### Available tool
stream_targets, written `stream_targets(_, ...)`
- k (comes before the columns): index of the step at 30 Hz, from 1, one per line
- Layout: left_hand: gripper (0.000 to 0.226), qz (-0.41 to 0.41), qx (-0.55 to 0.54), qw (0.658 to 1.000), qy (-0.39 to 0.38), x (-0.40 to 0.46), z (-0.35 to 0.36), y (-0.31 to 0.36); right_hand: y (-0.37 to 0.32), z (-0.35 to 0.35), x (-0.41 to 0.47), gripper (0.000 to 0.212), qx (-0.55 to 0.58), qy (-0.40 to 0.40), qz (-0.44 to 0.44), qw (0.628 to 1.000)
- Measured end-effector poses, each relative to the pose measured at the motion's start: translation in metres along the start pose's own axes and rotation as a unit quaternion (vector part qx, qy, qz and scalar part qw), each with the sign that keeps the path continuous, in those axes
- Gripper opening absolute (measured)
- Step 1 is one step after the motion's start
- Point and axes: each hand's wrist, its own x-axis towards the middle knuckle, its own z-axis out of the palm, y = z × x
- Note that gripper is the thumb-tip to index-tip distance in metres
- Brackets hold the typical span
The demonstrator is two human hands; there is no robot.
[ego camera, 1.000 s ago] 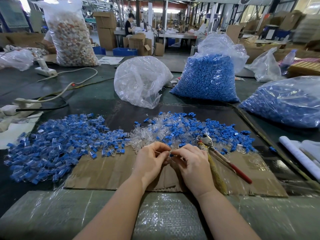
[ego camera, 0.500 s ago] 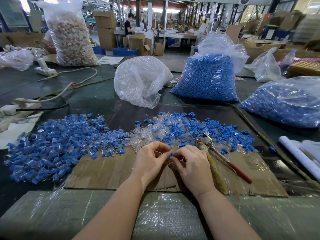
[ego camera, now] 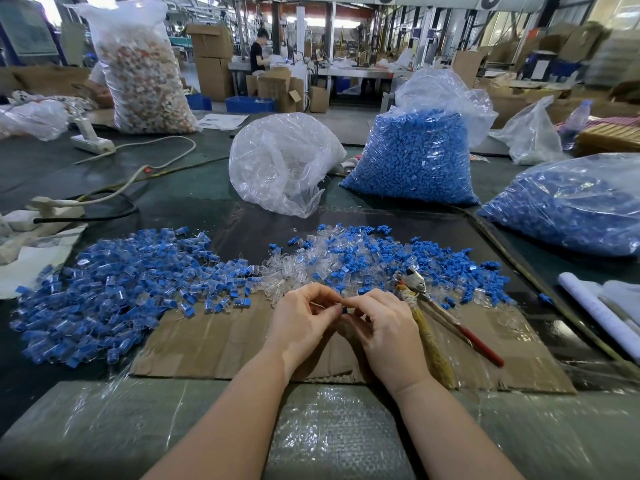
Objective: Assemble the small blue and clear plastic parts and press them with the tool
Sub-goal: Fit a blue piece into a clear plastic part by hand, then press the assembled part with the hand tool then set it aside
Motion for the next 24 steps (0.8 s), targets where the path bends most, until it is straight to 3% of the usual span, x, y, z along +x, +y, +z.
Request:
stream_targets(7,0.015,-0.025,-0.028,0.999,0.007,0.001,0.0,0.001,0.0,-0.001,0.001,0.018,-0.051,0.026,0.017,0.998)
stream_targets(11,0.014,-0.041,-0.076,0.996,0.023,0.001,0.0,0.003,0.0,-0.009,0.005,0.034,-0.14,0.054,0.109,0.983)
stream_targets(15,0.006,-0.075,-0.157,0.984,0.039,0.002,0.0,0.003,0.008,-0.028,0.009,0.057,-0.3,-0.078,0.282,0.908)
stream_targets(18,0.007,-0.098,-0.191,0.975,0.052,0.005,0.0,0.004,0.016,-0.041,0.007,0.068,-0.317,-0.149,0.351,0.869)
stream_targets(24,0.009,-0.127,-0.233,0.962,0.069,0.008,-0.001,0.003,0.011,-0.046,0.009,0.033,-0.286,-0.15,0.333,0.886)
